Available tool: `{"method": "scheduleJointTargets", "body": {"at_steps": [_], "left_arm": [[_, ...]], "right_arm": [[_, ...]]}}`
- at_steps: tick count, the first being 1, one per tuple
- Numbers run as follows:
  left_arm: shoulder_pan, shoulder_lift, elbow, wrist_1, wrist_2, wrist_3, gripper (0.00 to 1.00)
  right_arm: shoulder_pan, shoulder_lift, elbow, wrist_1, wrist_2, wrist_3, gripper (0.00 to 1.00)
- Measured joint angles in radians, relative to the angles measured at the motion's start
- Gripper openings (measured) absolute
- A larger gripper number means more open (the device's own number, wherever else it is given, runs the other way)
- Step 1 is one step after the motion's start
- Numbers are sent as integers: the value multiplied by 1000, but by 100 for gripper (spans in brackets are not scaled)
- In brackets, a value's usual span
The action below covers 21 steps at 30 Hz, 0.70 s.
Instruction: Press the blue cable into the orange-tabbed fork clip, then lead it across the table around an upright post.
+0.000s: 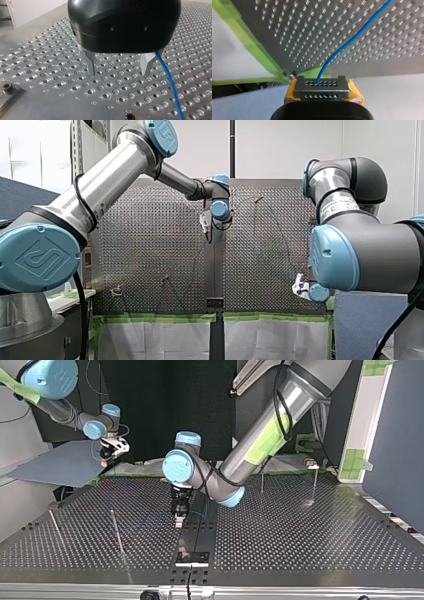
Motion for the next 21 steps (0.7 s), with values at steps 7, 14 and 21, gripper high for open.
{"method": "scheduleJointTargets", "body": {"at_steps": [7, 14, 21], "left_arm": [[0, 0, 0, 0, 0, 0, 87], [1, 0, 0, 0, 0, 0, 87], [1, 0, 0, -1, 1, 0, 87]], "right_arm": [[-26, 75, -15, -30, -2, -3, 0], [-44, 142, -34, -35, -2, -5, 0], [-58, 206, -40, -40, -2, -8, 0]]}}
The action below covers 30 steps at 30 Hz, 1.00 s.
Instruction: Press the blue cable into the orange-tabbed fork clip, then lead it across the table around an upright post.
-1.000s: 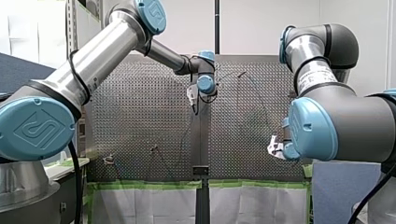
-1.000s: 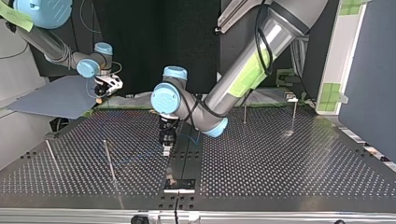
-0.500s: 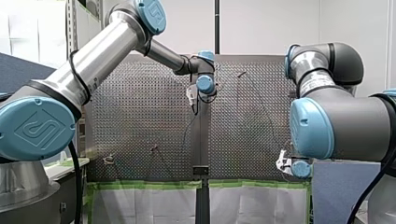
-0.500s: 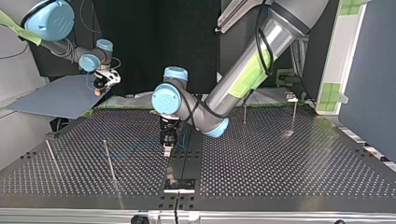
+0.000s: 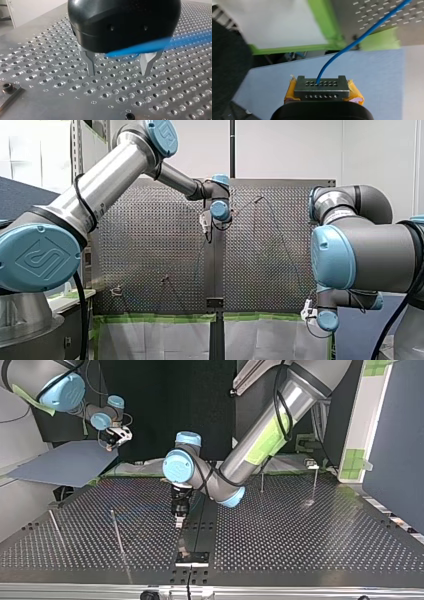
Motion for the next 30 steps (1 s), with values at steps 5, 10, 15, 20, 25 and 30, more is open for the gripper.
{"method": "scheduleJointTargets", "body": {"at_steps": [5, 10, 15, 20, 25, 30], "left_arm": [[0, 0, 0, -3, 0, 0, 87], [-2, 0, 0, -17, 0, -1, 87], [-4, 0, 0, -26, 1, -8, 87], [-5, 0, 0, -28, 1, -12, 87], [-5, 0, 0, -26, 3, -14, 87], [-4, 0, 0, -26, 4, -14, 87]], "right_arm": [[-3, 52, -6, -4, -2, -11, 0], [-3, 101, -13, -6, -23, -29, 0], [-3, 121, -19, -6, -49, -49, 0], [-2, 123, -20, -6, -60, -61, 0], [-2, 123, -21, -6, -62, -63, 0], [-2, 124, -23, -4, -62, -62, 0]]}}
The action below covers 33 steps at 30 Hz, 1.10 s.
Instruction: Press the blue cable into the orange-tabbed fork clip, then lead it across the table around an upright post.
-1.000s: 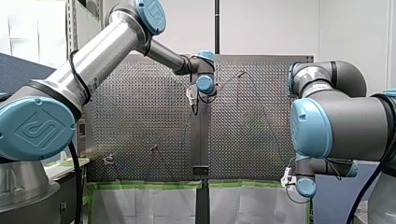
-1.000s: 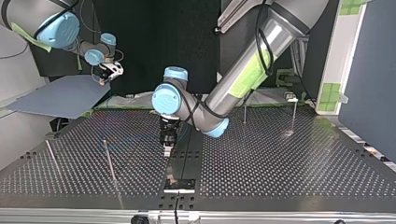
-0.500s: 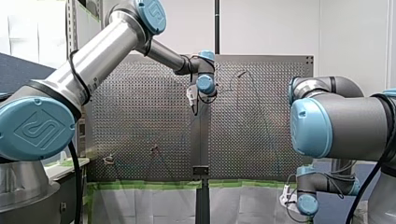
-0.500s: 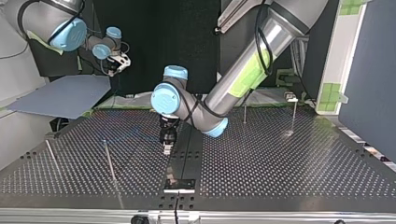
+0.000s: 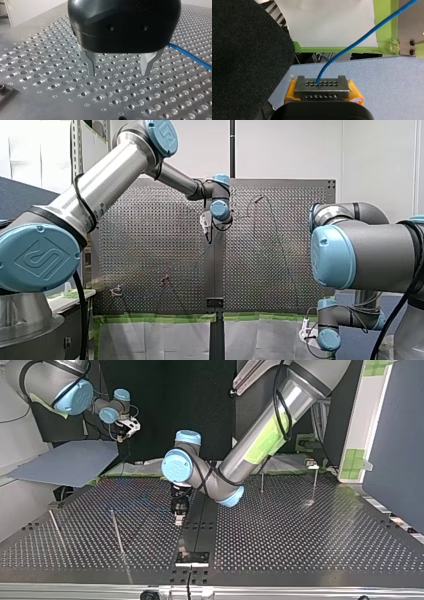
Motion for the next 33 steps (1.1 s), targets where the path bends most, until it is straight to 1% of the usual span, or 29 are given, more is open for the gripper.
{"method": "scheduleJointTargets", "body": {"at_steps": [3, 6, 7, 10, 13, 15, 19, 22, 28, 30, 33], "left_arm": [[2, 0, 0, -11, 1, 0, 87], [3, 0, 0, -25, 1, 1, 87], [3, 0, 0, -27, 1, 2, 87], [3, 0, 0, -31, 1, 3, 87], [3, 0, 0, -32, 1, 3, 87], [3, 1, 0, -34, 1, 2, 87], [2, 0, 0, -35, 1, 2, 87], [2, 0, 0, -35, 2, 2, 87], [2, 1, 0, -36, 1, 5, 87], [2, 1, 0, -37, 2, 9, 87], [1, 6, 0, -38, 7, 12, 87]], "right_arm": [[-1, 0, -2, 1, 2, 10, 0], [-3, 1, -2, -1, 4, 34, 0], [-5, 1, -2, -1, 4, 45, 0], [-10, 2, -2, 0, 5, 70, 0], [-15, 3, -2, 1, 5, 84, 0], [-16, 4, -2, 1, 5, 89, 0], [-19, 11, -3, -1, 3, 109, 0], [-21, 15, -5, -2, 4, 114, 0], [-22, 18, -13, 2, 3, 116, 0], [-22, 19, -17, 4, 1, 109, 0], [-22, 19, -20, 8, -3, 84, 0]]}}
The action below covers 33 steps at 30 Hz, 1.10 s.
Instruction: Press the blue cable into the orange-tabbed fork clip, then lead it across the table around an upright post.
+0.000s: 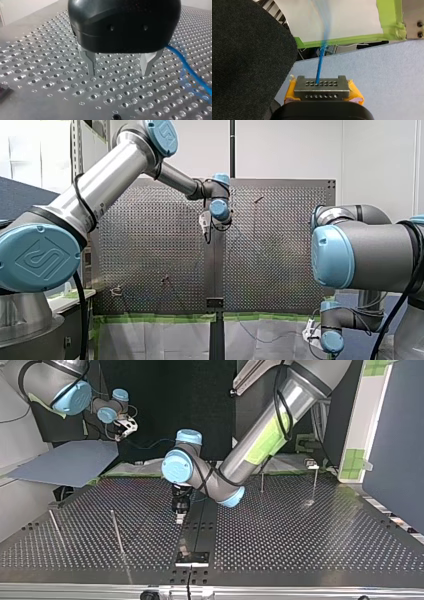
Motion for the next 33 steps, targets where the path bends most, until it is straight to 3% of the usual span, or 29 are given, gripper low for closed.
{"method": "scheduleJointTargets", "body": {"at_steps": [7, 10, 15, 21, 33], "left_arm": [[-4, 39, 0, -1, 51, 3, 87], [-7, 63, 0, -2, 80, 7, 87], [-15, 80, 0, -35, 131, 39, 87], [-24, 85, 0, -98, 181, 101, 87], [-31, 111, 0, -225, 203, 189, 87]], "right_arm": [[10, -16, -1, 1, -36, -60, 0], [16, -38, -1, 3, -47, -69, 0], [24, -75, 0, 12, -53, -71, 0], [28, -85, 0, 16, -54, -69, 0], [34, -85, 0, 17, -59, -67, 0]]}}
